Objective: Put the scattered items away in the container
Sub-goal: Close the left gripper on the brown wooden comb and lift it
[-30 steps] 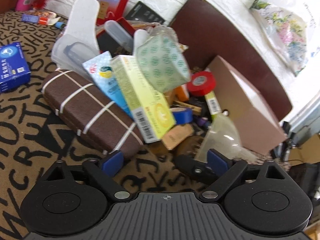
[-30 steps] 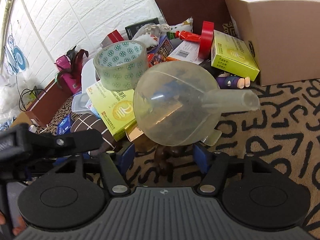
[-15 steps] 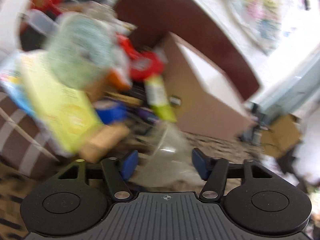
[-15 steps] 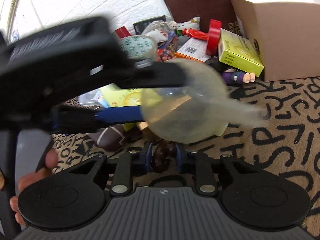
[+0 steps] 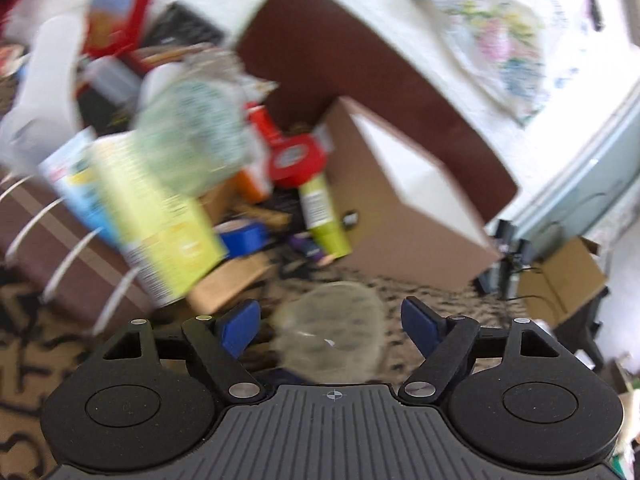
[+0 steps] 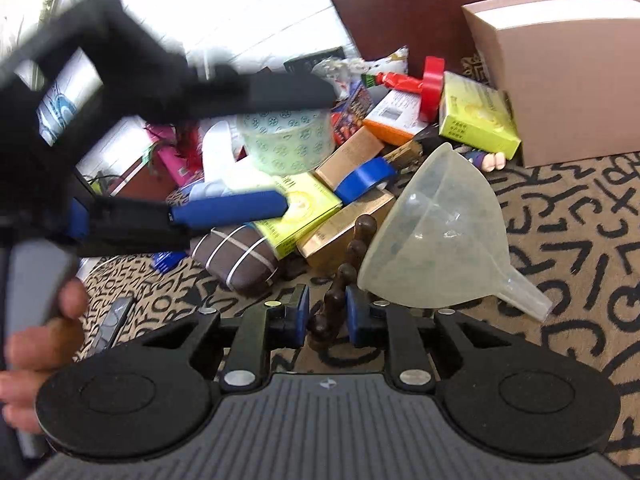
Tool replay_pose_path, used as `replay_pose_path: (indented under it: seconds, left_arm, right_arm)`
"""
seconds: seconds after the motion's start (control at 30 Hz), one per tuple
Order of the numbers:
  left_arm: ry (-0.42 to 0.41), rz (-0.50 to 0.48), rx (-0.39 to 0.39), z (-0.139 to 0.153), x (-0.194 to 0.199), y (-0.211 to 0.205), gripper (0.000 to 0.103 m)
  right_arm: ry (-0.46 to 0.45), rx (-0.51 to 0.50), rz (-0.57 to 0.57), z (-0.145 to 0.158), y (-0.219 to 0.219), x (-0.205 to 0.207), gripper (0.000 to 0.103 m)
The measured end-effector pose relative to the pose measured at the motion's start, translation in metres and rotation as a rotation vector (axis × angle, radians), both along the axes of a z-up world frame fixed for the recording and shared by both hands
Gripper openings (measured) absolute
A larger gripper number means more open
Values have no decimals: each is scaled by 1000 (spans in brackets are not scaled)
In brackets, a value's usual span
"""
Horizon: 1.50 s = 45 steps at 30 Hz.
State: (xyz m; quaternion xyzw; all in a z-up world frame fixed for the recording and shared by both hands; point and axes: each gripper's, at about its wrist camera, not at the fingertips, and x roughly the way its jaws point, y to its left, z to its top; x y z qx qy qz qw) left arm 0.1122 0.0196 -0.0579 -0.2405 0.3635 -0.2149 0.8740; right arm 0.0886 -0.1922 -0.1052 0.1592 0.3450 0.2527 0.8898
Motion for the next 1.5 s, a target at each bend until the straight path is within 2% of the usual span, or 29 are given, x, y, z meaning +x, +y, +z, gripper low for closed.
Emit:
replay_pose_path:
  seconds: [0.13,0.33,0.47,0.57,0.63,0.7,0.73,0.87,1.13,1.17,1.2,1.23,1.3,1.4,1.5]
  left_arm:
    - [55,30,38,-18,-8,15,87]
    - [112,37,105,-40,-10,17,90]
    - [131,33,114,-50,-9,16,87]
    - [120,21,153,-49,-10,14,67]
    - [125,13,136,-50,-11,17,50]
    - [131,11,123,-50,-12,19,46]
    - [127,13,129,-49,-13,19,41]
    - [122,6,141,-47,-18,19,41]
    - [130,12,112,-47,-26,24,41]
    - [126,12,115,-47,-27,23,43]
    - [124,13,117,-48,-27,23,55]
    - [124,19,118,-48,-26,23,57]
    - [122,28,115,-50,-25,23,57]
    - [132,26,101,-50,-23,26,43]
    - [129,26,109,-47,-26,26,42]
  right_arm:
    - [5,14,66,4,5,-12,17]
    - [-30,-57,128,13,11,-32,17]
    - [-30,-79,151,11,16,-37,17]
    - [-31,-87,156,11,17,-43,17]
    - [-20,-82,152,8,16,-44,17]
    - [-7,-83,144,6,14,-45,19]
    - [-4,-89,139,4,13,-46,20]
    - [17,-83,109,0,8,-49,32]
    - [54,-28,49,-8,-1,-55,35]
    - [57,-22,42,-9,-2,-56,34]
    - [58,-18,39,-9,-2,-57,33]
    - [57,-18,36,-10,-2,-56,27]
    - [58,-21,27,-10,-1,-54,25]
    - [57,-18,30,-12,-1,-52,25]
    - [57,-17,41,-10,-2,-52,24]
